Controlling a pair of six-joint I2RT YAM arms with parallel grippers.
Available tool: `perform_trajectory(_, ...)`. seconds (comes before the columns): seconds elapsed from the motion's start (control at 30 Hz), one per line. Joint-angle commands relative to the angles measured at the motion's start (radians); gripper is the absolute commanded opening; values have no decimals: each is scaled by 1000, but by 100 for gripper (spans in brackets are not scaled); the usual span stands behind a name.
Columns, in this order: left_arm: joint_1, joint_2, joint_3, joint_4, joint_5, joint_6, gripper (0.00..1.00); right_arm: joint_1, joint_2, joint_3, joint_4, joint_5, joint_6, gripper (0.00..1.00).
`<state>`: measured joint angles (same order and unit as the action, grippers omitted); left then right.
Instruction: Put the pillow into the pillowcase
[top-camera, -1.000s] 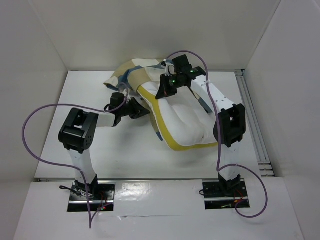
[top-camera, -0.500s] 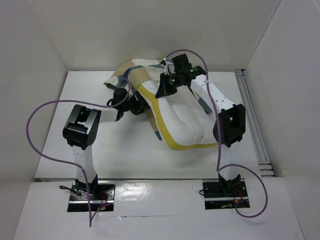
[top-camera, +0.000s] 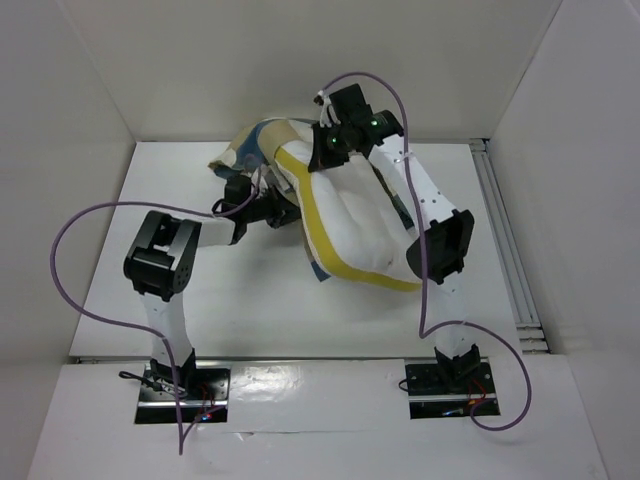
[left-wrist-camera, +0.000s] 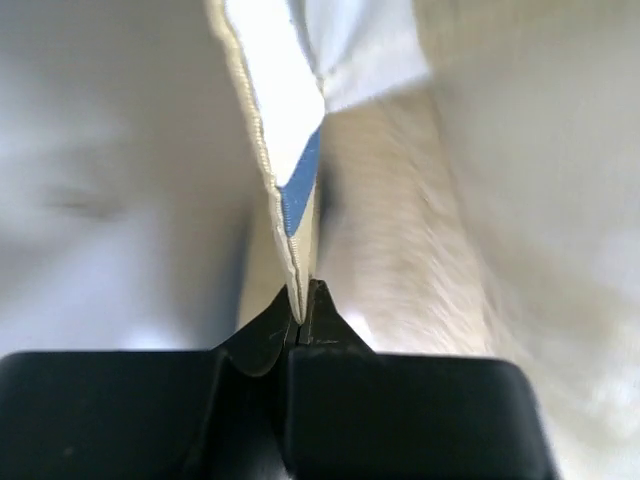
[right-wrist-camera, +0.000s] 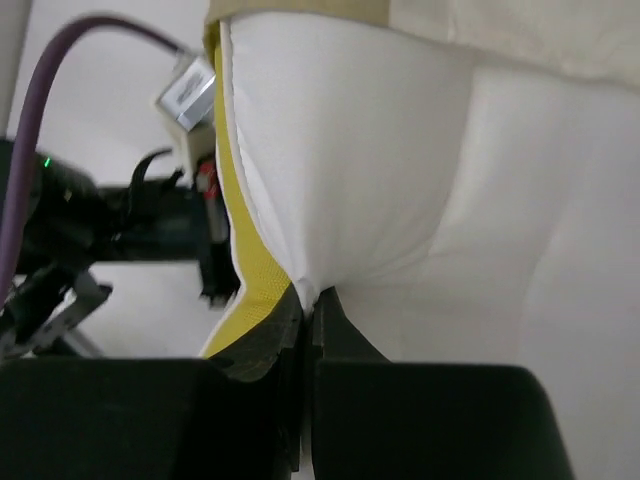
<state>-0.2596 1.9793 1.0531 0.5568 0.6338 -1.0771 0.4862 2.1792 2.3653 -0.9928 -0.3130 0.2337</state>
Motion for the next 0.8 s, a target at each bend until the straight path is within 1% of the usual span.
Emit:
perform_trajectory(0.0, 29, -135, 73, 135, 236, -79, 0, -1, 21, 308, -33, 193, -17, 0)
perform_trajectory(0.03, 40, -189, 84, 135, 263, -92, 0, -1, -7, 281, -12, 218, -17, 0)
perform_trajectory(0.07, 40, -215, 93, 126, 309, -101, 0, 14, -37, 212, 62, 235, -17, 0)
perform_trajectory(0.1, 49, -241, 93, 126, 328, -112, 0, 25, -65, 131, 103, 248, -17, 0)
perform_trajectory(0.13, 49, -290, 93, 126, 345, -121, 0, 44, -81, 14, 129, 249, -17, 0)
perform_trajectory(0.2, 60, -336, 41, 146, 397, -156, 0, 66, -38, -21, 128, 258, -17, 0)
perform_trajectory(0.27, 71, -400, -8, 158, 432, -165, 0, 84, 43, -21, 108, 308, -17, 0)
perform_trajectory(0.3, 83, -424, -69, 175, 441, -178, 0, 101, 63, -21, 108, 324, -17, 0)
perform_trajectory(0.37, 97, -468, -132, 187, 454, -190, 0, 113, 100, -61, 137, 325, -17, 0)
perform_trajectory(0.43, 111, -537, -206, 187, 465, -190, 0, 127, 122, -72, 175, 325, -8, 0)
perform_trajectory(0.5, 141, -585, -235, 117, 474, -166, 0, 127, 166, -42, 175, 339, 2, 0)
perform_trajectory(0.53, 151, -606, -245, 88, 484, -134, 0, 137, 183, -19, 175, 356, 3, 0)
perform_trajectory(0.6, 163, -658, -245, -4, 494, -98, 0, 137, 224, 81, 162, 411, 13, 0)
perform_trajectory(0.67, 177, -668, -229, -26, 494, -69, 0, 126, 225, 165, 140, 490, 35, 0)
perform_trajectory(0.7, 177, -668, -216, -50, 494, -69, 0, 102, 185, 166, 140, 511, 44, 0)
perform_trajectory(0.77, 177, -653, -179, -67, 494, -53, 0, 101, 113, 155, 204, 573, 44, 0)
